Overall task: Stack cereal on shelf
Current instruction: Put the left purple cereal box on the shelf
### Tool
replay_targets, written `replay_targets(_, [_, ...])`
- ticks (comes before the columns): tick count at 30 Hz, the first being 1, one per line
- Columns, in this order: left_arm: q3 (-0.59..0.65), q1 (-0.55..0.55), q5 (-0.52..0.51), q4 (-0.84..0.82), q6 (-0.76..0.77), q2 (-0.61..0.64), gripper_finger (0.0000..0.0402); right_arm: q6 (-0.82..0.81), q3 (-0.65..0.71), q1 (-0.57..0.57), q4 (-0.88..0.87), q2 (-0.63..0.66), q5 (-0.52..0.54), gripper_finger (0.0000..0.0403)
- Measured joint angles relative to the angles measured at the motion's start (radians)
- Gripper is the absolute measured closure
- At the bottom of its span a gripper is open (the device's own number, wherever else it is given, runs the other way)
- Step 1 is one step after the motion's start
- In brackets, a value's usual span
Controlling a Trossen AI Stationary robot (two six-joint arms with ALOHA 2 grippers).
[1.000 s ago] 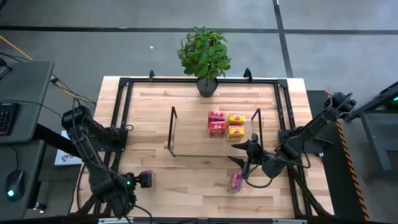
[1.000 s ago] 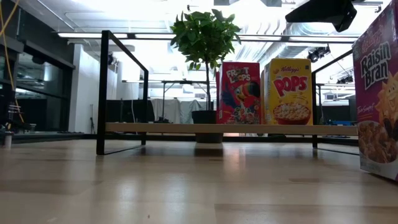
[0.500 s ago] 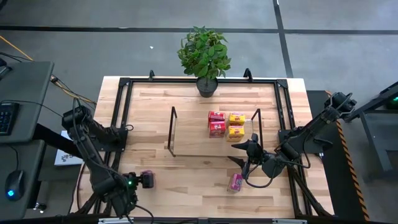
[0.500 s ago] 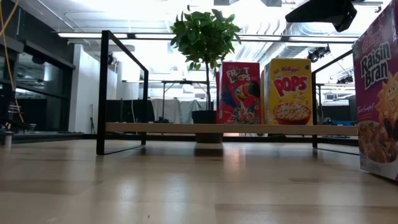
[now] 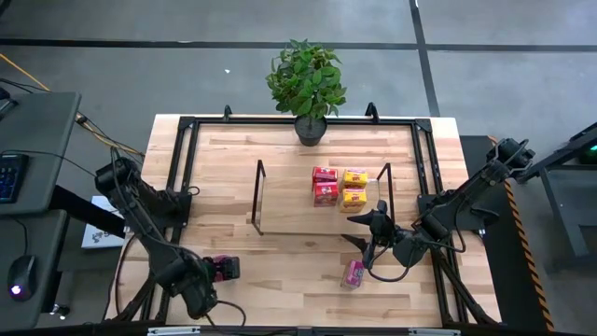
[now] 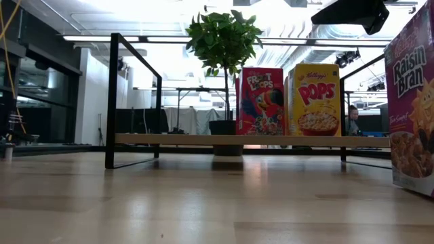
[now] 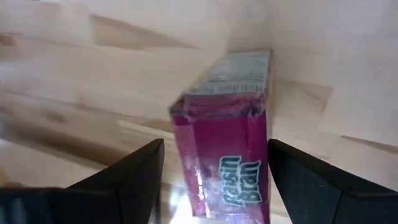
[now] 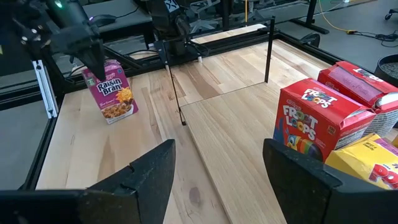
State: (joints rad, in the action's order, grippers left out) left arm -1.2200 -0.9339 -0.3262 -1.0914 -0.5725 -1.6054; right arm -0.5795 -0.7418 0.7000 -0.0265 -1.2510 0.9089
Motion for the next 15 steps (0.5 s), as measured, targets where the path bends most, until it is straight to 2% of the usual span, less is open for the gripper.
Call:
replay_targets(3, [0.032, 0.009, 0.041, 0.017, -0.001, 0.0, 0.0126, 0.0, 0.0, 0.0, 0.0, 0.0, -0.001, 0.0167])
replay_targets(15, [0.095, 0.014, 0.056, 0.15, 0.053, 0.0, 0.0126, 0.0, 0.0, 0.0, 0.0, 0.0, 0.0, 0.0167])
